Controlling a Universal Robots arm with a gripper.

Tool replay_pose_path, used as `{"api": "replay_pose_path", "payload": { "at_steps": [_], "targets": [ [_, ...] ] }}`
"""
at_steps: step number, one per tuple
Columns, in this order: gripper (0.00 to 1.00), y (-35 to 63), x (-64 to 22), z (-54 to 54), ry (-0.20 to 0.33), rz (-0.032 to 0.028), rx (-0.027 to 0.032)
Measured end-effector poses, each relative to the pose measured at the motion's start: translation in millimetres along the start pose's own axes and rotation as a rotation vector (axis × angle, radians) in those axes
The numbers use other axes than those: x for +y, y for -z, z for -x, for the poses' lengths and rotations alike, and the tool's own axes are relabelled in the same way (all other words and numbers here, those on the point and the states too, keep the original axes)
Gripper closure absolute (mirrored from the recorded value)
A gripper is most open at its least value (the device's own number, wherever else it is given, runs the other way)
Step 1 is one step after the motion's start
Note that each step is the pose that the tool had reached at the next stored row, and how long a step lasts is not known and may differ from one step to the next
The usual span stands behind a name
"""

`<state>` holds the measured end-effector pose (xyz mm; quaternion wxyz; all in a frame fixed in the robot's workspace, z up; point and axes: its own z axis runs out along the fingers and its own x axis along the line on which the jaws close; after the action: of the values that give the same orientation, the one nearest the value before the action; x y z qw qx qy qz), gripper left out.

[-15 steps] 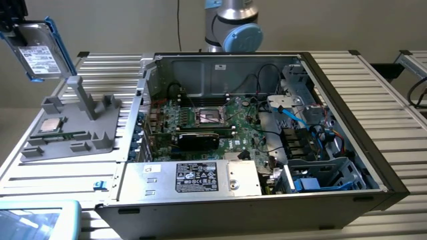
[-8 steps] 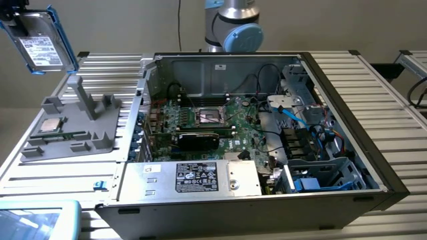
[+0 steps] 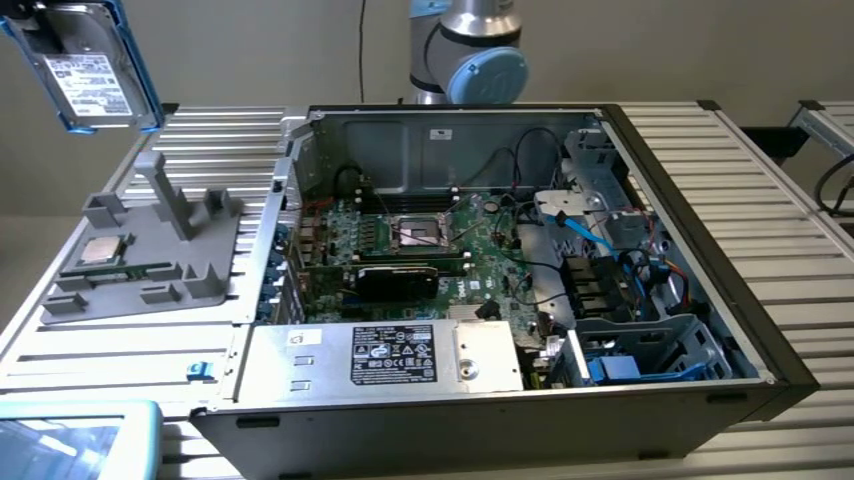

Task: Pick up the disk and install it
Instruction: 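Pick up the disk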

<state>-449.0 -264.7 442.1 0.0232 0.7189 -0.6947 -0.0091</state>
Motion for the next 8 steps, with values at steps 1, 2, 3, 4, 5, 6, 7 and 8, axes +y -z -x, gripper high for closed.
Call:
{"api": "replay_pose_path", "payload": {
  "at_steps": [1,2,3,4,5,6,7,8],
  "targets": [
    [0.63,3.0,-1.8,-0.1,0.000,0.0001,0.0001],
    [0.63,5.8,-4.1,-0.3,0.000,0.0001,0.0002],
    [0.63,8.4,-6.2,-0.4,0.000,0.0000,0.0005],
    [0.63,11.0,-7.8,-0.5,0.000,-0.0001,0.0009],
    [0.63,13.5,-9.4,-0.6,0.000,0.0001,0.0014],
    [0.63,15.6,-10.9,-0.7,0.000,0.0002,0.0018],
    [0.63,17.6,-12.3,-0.8,0.000,0.0000,0.0021],
    [0.63,19.7,-13.9,-0.9,0.000,0.0001,0.0023]
  ]
}}
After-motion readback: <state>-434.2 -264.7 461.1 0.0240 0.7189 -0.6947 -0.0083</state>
